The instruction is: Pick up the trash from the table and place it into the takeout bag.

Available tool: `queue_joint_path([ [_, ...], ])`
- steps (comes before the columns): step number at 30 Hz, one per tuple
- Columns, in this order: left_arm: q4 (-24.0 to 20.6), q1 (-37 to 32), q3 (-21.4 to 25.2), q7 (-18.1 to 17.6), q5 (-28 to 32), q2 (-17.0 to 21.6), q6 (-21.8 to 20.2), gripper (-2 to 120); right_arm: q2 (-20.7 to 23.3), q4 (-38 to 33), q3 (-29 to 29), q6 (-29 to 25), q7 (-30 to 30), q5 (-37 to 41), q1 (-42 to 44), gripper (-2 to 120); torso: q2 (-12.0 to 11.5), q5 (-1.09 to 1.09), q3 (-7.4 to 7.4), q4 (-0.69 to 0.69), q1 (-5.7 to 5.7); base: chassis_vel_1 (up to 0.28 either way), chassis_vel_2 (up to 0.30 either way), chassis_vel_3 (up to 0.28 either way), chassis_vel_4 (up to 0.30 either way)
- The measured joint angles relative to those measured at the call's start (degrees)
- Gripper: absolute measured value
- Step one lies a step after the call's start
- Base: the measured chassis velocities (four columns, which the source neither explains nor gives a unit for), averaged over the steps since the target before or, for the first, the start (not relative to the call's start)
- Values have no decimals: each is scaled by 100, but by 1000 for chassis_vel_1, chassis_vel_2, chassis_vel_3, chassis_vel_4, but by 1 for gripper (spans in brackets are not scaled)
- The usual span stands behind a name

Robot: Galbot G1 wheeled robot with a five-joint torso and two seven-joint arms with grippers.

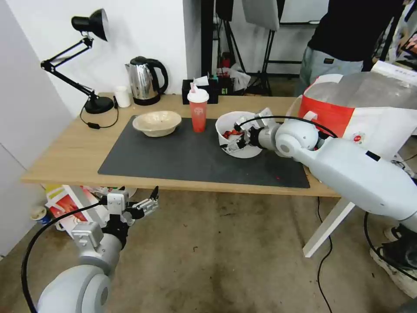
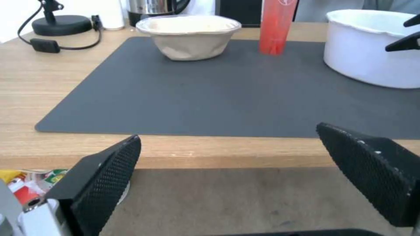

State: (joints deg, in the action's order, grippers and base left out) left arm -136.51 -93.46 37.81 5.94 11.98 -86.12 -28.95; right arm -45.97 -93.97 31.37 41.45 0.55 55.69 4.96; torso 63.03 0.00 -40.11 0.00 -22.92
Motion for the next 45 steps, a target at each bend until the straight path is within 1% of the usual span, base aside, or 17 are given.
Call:
queue_joint_path([
  [5,-4,-18,-3,2,-2,-19,-4,100,78,5,104,3,-8,36,-78,100,0,0,0,0,0,0,0,0,0],
  [20,-13,-34,-35,2,-67,-75,-5,100,115,77,200,7,-28,27,-70,100,0,1,0,0,0,0,0,0,0],
  [33,-48,-87,-66,-9,-93,-105,35,100,-3,318,223,7,-1,-43,-38,100,0,0,0,0,0,0,0,0,0],
  [45,-45,-89,-86,-39,-98,-145,106,100,-62,386,312,-8,3,-178,21,100,0,-1,1,0,0,0,0,0,0],
])
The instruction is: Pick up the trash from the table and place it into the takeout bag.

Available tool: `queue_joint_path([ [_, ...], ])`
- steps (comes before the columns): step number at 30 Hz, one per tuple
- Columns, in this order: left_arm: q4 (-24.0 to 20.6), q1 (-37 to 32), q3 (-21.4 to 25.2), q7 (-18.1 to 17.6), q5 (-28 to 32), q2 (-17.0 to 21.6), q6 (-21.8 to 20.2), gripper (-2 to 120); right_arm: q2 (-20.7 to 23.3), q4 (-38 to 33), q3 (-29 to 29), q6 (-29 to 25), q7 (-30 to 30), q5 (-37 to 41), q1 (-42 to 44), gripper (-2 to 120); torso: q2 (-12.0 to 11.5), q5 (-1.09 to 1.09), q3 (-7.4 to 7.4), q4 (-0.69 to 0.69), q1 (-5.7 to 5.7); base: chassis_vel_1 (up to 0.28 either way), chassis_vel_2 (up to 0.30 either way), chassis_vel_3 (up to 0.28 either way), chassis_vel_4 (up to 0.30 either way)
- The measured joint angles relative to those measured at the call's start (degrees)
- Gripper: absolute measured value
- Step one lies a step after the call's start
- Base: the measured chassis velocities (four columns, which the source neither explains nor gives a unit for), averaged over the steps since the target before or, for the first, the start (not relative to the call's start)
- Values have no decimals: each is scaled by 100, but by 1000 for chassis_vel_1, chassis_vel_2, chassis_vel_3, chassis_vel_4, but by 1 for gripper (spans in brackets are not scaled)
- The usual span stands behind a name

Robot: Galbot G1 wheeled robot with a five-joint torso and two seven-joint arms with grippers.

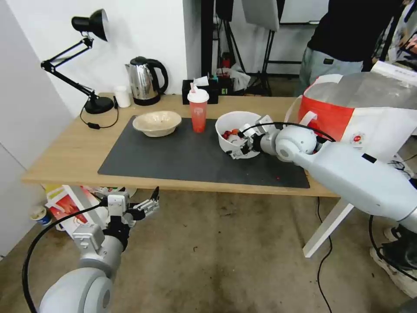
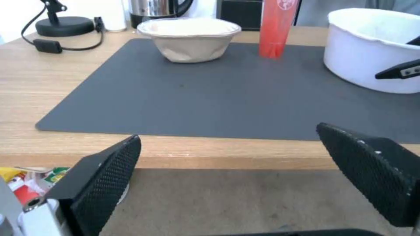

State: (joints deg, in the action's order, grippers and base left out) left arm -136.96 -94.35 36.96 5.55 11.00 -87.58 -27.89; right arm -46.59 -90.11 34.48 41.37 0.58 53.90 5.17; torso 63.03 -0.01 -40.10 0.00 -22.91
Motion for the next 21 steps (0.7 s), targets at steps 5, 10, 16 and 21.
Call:
queue_joint_path([
  [5,2,-16,-1,0,-2,0,12,100,-22,73,20,-4,66,-63,-9,100,0,0,0,1,1,0,0,0,0],
  [10,2,-21,-8,0,-3,-3,16,100,-44,125,30,-4,72,-82,4,100,0,1,-1,1,0,0,0,0,0],
  [16,-15,-35,-8,-7,-10,1,17,100,-33,83,37,3,68,-82,-2,100,0,1,-1,-1,0,0,0,0,0],
  [21,-32,-37,-17,-19,-17,-5,18,100,-22,68,53,6,59,-32,-58,93,0,1,-1,0,0,0,0,0,0],
])
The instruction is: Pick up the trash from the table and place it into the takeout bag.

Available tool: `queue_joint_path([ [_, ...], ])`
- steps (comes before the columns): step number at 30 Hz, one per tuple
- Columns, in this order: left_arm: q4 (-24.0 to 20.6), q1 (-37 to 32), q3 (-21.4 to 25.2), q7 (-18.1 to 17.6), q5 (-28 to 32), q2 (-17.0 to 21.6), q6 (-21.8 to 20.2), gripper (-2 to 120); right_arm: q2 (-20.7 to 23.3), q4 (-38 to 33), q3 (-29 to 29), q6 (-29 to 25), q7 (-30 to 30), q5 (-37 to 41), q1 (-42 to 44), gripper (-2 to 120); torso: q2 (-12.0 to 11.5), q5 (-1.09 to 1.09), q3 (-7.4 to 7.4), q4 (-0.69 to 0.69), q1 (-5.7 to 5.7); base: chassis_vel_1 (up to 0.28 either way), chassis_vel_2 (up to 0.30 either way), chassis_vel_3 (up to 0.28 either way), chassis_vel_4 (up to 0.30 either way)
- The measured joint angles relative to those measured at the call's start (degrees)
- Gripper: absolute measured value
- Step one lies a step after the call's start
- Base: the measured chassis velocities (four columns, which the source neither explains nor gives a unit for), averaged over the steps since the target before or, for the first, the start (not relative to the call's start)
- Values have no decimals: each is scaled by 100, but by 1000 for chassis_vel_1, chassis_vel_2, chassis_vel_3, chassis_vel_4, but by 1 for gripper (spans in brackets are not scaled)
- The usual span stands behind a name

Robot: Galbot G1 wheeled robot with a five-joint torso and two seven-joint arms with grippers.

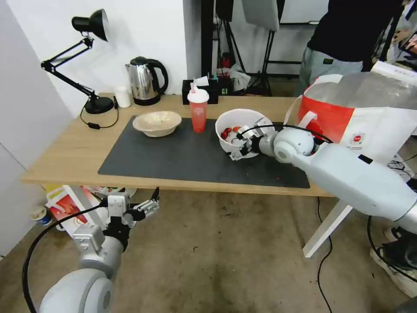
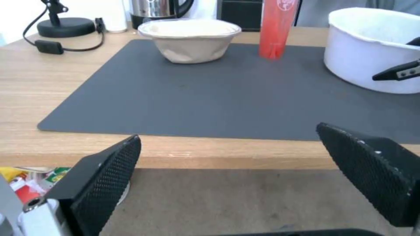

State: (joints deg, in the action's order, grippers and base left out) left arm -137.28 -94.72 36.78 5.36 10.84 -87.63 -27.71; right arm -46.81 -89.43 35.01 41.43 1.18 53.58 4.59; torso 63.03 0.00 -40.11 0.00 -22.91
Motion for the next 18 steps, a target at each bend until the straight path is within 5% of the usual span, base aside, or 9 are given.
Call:
queue_joint_path([
  [18,1,-9,-53,-43,-95,-37,28,100,15,-76,-5,3,-118,113,38,41,-1,0,0,1,0,0,0,0,0],
])
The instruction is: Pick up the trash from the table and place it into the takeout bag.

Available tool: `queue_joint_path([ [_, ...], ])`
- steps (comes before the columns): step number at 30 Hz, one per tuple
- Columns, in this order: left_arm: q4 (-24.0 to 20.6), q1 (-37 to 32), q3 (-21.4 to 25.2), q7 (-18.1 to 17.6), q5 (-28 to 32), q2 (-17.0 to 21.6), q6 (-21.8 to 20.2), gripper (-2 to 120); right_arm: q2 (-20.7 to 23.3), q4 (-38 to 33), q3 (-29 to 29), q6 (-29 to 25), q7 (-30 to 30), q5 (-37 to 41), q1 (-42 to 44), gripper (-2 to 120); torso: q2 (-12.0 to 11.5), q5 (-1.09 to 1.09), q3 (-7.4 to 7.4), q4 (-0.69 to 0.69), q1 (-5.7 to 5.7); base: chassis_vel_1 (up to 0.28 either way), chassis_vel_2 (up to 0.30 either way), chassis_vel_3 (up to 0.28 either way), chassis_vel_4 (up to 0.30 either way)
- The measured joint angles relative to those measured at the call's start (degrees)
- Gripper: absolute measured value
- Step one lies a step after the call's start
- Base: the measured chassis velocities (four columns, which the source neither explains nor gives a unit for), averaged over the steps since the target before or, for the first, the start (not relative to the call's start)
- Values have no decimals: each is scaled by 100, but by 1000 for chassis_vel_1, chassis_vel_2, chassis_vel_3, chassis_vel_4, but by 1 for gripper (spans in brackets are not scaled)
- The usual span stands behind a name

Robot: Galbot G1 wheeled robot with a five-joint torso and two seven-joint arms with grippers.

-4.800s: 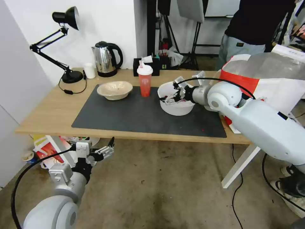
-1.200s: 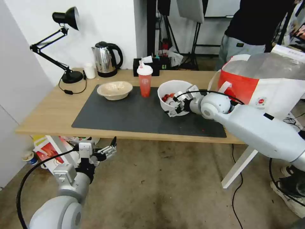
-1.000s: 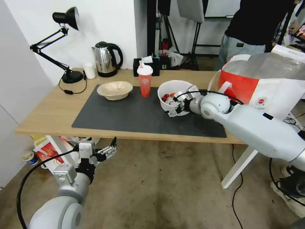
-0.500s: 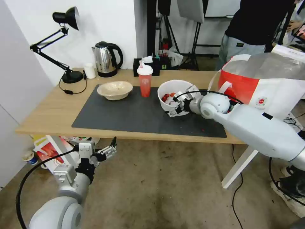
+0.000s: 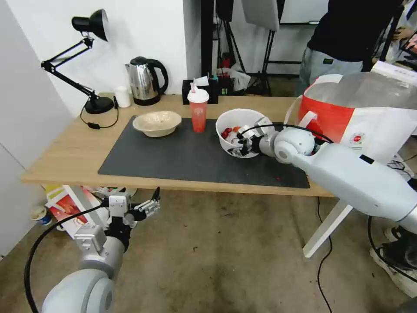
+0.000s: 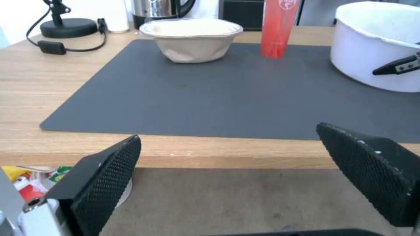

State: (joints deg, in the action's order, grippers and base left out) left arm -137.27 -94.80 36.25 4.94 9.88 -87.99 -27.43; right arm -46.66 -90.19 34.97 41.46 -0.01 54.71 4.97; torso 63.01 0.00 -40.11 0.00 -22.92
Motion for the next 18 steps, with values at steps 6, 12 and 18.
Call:
queue_joint_path([
  [6,-2,0,3,-3,-3,-3,20,100,-20,-10,0,0,-13,3,0,20,0,0,0,0,0,0,0,0,0],
  [12,4,-3,-7,0,-14,-12,112,100,-46,-5,9,12,-44,3,-9,0,0,-1,0,-2,-1,0,0,0,0],
  [18,13,-11,-22,4,-35,-32,117,100,-32,-37,14,5,-59,4,1,0,0,0,0,0,-1,0,0,0,0],
])
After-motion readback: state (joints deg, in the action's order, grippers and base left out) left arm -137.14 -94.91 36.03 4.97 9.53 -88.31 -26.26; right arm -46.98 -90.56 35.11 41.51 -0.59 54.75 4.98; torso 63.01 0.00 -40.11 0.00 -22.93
